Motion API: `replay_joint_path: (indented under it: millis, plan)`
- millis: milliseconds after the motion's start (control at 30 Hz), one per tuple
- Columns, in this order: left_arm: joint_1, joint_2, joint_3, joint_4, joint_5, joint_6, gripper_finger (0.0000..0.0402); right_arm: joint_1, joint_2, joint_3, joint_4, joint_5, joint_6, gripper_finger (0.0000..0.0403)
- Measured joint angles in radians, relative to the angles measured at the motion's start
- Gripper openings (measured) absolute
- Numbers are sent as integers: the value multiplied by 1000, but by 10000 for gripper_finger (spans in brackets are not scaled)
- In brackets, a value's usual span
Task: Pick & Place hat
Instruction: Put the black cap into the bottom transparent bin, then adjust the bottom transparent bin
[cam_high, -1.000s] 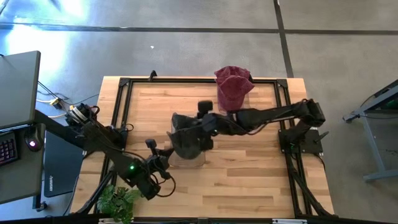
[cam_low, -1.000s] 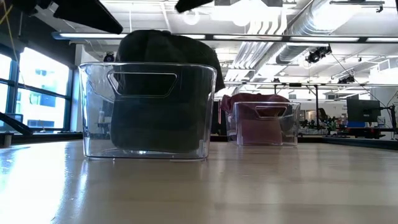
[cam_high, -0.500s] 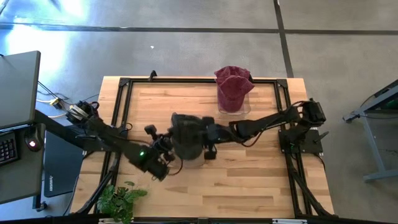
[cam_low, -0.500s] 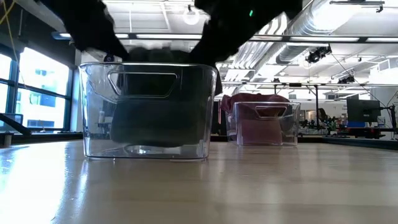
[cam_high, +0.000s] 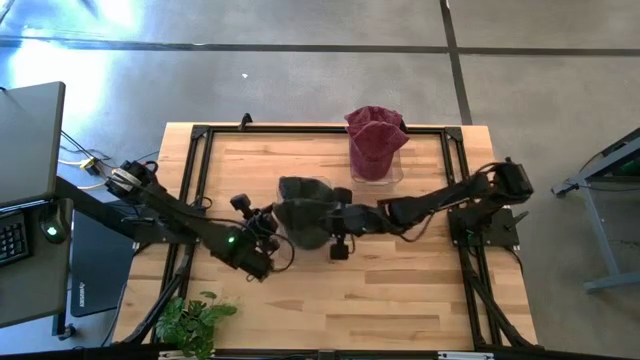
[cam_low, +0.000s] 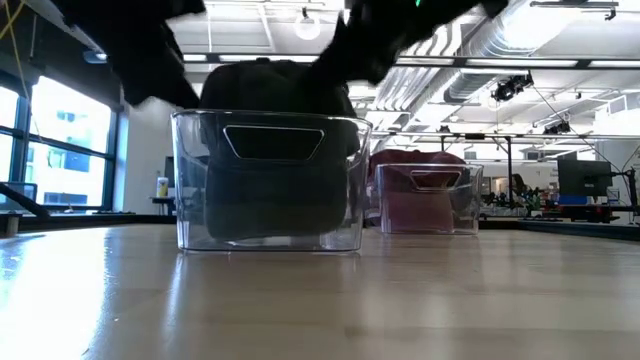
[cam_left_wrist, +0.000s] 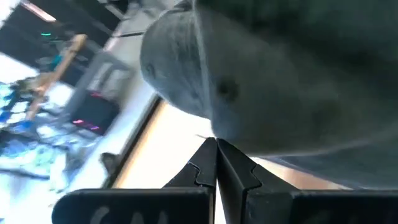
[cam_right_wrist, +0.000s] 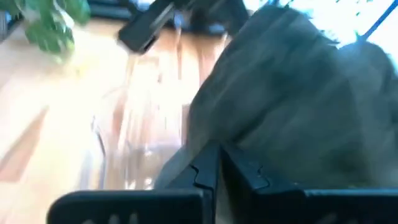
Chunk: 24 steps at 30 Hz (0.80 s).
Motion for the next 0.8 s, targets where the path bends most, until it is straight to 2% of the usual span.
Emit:
replay_joint_path:
  millis: [133, 267, 333, 467, 600, 800]
  plan:
    - [-65, -11, 41, -49, 91, -15, 1, 76, -80, -7, -74, 128, 60, 5]
    - [-129, -13, 47, -109, 159, -116, 1, 143, -120, -8, -287, 242, 272, 2]
    - [-152, -13, 46, -130, 232, -170, 0, 169, -117, -8, -396, 269, 409, 4]
    - [-156, -5, 0, -23, 326, -167, 0, 192, -54, -9, -519, 305, 581, 2]
    - [-155, -1, -54, 56, 327, -139, 0, 172, 4, -10, -504, 286, 615, 4]
    - [-155, -2, -58, 78, 333, -138, 0, 135, 50, -9, -354, 179, 522, 2]
